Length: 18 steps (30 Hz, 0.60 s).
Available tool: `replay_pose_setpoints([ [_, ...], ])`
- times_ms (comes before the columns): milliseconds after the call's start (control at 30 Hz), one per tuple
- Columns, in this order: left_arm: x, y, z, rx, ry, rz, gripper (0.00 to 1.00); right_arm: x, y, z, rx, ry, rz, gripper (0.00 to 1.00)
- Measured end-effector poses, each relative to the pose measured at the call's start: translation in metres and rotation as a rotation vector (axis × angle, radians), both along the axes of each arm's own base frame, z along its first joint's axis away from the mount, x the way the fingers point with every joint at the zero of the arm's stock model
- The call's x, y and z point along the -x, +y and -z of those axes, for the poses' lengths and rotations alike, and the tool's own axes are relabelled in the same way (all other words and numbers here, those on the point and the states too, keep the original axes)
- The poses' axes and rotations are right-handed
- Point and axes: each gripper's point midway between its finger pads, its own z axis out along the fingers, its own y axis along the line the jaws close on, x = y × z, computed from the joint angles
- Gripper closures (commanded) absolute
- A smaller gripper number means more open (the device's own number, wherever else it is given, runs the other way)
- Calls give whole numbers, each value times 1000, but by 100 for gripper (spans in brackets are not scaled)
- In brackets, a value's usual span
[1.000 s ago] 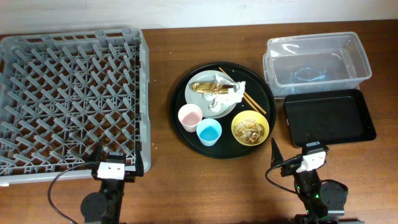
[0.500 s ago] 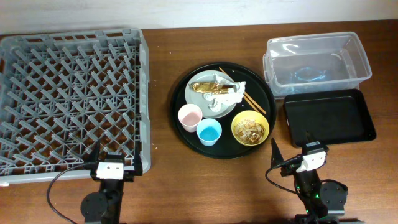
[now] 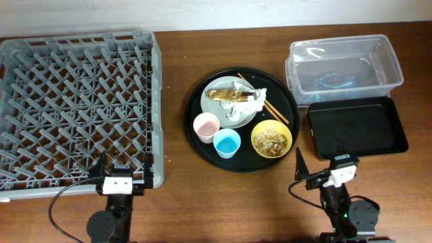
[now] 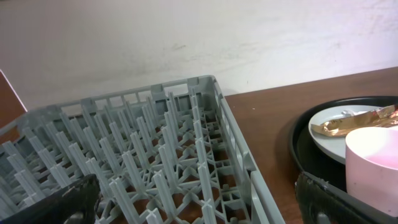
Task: Sort waste into correct bins and load items into the dishwasher rack
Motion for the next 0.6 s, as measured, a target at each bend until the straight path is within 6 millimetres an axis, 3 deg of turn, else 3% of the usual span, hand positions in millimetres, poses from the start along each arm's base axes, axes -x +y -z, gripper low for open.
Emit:
replay_pose_setpoints([
  [200, 0, -4, -17, -2, -66, 25, 0, 0, 1, -3, 0, -10, -5, 2],
  [300, 2, -7, -24, 2, -60, 39, 0, 3, 4, -15, 2, -28, -23, 1],
  [367, 4, -10, -46, 3, -53, 60, 0, 9, 6, -40, 5, -67, -35, 2],
  [600, -14, -26, -103, 18, 67, 153, 0, 21, 11, -81, -3, 30, -58, 1],
])
